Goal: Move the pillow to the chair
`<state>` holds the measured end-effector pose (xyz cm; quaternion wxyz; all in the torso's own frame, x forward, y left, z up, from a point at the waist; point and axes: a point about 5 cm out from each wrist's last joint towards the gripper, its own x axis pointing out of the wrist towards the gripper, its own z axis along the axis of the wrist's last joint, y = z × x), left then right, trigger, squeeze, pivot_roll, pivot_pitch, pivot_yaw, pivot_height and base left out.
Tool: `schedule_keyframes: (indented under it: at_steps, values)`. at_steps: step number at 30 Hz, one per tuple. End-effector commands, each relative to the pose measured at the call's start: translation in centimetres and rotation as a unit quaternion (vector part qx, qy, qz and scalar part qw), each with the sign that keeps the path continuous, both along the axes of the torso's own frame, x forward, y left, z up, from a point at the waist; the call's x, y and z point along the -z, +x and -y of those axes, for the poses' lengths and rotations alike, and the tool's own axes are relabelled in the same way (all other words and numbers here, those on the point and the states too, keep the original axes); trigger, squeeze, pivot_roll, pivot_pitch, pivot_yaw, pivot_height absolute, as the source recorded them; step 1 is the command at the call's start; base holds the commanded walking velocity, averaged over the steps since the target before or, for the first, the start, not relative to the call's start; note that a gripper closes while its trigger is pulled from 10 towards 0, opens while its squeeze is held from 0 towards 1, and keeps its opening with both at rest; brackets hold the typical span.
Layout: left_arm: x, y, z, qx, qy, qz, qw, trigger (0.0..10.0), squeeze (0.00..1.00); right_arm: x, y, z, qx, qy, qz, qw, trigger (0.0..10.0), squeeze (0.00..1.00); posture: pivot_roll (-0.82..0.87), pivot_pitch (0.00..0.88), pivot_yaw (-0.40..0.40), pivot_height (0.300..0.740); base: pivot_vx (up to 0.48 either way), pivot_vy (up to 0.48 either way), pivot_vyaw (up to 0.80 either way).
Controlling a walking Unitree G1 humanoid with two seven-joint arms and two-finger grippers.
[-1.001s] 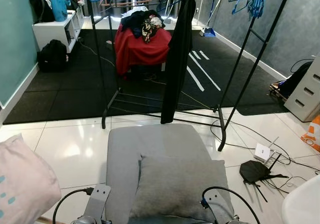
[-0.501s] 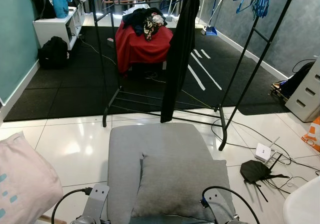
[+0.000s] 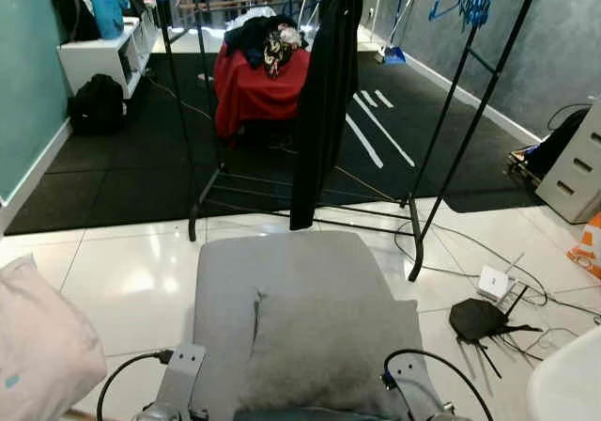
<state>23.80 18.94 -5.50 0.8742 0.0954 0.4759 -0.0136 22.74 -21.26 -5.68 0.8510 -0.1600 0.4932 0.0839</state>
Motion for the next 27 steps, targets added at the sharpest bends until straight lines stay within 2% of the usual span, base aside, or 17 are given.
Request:
schedule_keyframes:
  at_steps: [1, 5, 13, 22, 27]
  values:
    - [0.34, -0.56, -0.21, -0.001, 0.004, -0.01, 1.0, 10.0, 0.0, 0.2, -0.28, -0.08, 0.008, 0.007, -0.001, 1.0, 10.0, 0.0, -0.09, 0.028, -0.068, 0.733, 0.0, 0.0, 0.0]
    - [0.34, -0.55, -0.17, 0.005, 0.004, -0.01, 1.0, 10.0, 0.0, 0.21, -0.31, -0.07, 0.008, 0.007, -0.001, 1.0, 10.0, 0.0, -0.09, 0.027, -0.069, 0.733, 0.0, 0.0, 0.0]
    - [0.35, -0.58, -0.17, -0.003, -0.001, -0.009, 1.0, 10.0, 0.0, 0.21, -0.31, -0.1, 0.009, 0.008, -0.001, 1.0, 10.0, 0.0, -0.09, 0.028, -0.067, 0.733, 0.0, -0.446, 0.0]
    - [0.28, -0.48, -0.28, -0.006, 0.006, -0.006, 1.0, 10.0, 0.0, 0.16, -0.21, -0.14, 0.011, 0.009, 0.001, 1.0, 10.0, 0.0, -0.09, 0.035, -0.068, 0.733, 0.0, 0.0, 0.0]
    - [0.19, -0.37, -0.42, -0.011, 0.017, 0.001, 1.0, 10.0, 0.0, 0.08, -0.04, -0.45, 0.05, 0.053, 0.033, 0.997, 10.0, 0.0, -0.09, 0.037, -0.067, 0.733, 0.0, 0.0, 0.0]
